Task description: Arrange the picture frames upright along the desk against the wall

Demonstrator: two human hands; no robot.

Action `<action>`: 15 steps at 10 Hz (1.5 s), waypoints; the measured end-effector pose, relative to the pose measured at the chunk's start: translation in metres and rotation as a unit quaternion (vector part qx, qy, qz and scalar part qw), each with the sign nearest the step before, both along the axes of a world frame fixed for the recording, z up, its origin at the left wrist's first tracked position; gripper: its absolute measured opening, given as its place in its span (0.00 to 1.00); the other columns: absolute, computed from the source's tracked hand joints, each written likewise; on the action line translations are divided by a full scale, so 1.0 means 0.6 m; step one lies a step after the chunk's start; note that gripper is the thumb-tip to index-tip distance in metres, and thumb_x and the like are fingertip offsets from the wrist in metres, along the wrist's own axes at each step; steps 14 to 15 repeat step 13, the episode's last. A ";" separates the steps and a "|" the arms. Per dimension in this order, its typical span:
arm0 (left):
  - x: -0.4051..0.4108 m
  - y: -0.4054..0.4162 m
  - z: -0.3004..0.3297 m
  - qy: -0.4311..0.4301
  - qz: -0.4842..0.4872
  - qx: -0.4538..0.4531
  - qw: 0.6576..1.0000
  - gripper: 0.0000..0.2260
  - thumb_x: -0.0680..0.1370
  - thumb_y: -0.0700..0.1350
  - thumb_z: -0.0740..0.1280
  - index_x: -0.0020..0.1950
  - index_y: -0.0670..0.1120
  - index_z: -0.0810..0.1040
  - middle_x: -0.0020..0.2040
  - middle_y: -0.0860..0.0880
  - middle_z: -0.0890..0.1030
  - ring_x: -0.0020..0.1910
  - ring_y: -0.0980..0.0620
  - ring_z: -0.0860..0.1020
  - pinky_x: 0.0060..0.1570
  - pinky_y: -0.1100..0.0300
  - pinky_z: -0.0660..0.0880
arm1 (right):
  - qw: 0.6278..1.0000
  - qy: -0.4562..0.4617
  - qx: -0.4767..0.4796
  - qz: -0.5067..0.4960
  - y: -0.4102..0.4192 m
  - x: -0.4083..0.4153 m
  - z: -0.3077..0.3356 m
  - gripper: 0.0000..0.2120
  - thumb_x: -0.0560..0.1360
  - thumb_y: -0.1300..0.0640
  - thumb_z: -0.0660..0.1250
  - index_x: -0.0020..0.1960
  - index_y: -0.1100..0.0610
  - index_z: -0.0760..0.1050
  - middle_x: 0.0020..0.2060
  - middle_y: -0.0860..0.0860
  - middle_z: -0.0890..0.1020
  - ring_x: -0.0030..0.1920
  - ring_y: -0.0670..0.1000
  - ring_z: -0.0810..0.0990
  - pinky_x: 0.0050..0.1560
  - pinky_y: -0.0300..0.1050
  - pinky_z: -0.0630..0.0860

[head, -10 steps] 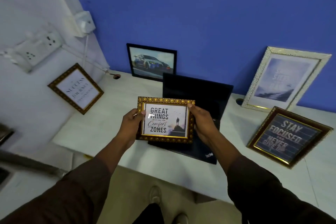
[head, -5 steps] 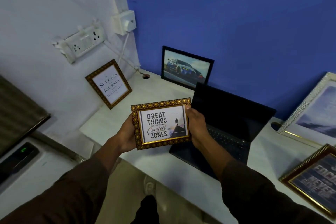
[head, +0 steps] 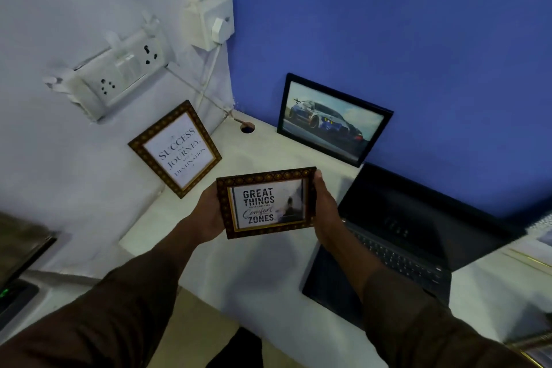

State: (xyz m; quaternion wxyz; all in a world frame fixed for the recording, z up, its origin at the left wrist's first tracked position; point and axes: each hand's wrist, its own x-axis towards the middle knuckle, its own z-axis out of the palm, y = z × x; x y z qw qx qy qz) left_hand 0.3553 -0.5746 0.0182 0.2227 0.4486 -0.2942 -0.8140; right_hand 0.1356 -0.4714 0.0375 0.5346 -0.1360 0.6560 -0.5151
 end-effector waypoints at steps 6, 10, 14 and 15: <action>-0.058 -0.176 -0.150 -0.108 0.002 0.044 0.993 0.14 0.79 0.50 0.57 0.42 0.44 0.77 0.47 0.38 0.78 0.48 0.38 0.80 0.59 0.40 0.75 | 0.991 -0.061 0.073 -0.093 -0.124 -0.023 -0.138 0.31 0.78 0.30 0.48 0.53 0.49 0.82 0.53 0.53 0.87 0.52 0.49 0.85 0.48 0.42 0.73; -0.056 -0.143 -0.154 -0.129 0.042 -0.003 0.991 0.21 0.82 0.59 0.55 0.46 0.46 0.81 0.38 0.48 0.86 0.41 0.48 0.85 0.40 0.57 0.80 | 0.990 -0.012 0.073 -0.124 -0.102 -0.026 -0.158 0.27 0.82 0.37 0.49 0.61 0.53 0.78 0.49 0.42 0.81 0.56 0.44 0.76 0.70 0.45 0.61; -0.005 -0.054 -0.155 -0.180 0.110 -0.013 0.977 0.23 0.82 0.59 0.56 0.69 0.46 0.75 0.63 0.47 0.79 0.65 0.47 0.74 0.62 0.51 0.64 | 0.992 -0.003 0.069 -0.108 -0.014 -0.028 -0.137 0.31 0.82 0.36 0.48 0.70 0.56 0.74 0.69 0.54 0.77 0.72 0.54 0.71 0.75 0.54 0.58; -0.005 -0.054 -0.155 -0.180 0.110 -0.013 0.977 0.23 0.82 0.59 0.56 0.69 0.46 0.75 0.63 0.47 0.79 0.65 0.47 0.74 0.62 0.51 0.64 | 0.992 -0.003 0.069 -0.108 -0.014 -0.028 -0.137 0.31 0.82 0.36 0.48 0.70 0.56 0.74 0.69 0.54 0.77 0.72 0.54 0.71 0.75 0.54 0.58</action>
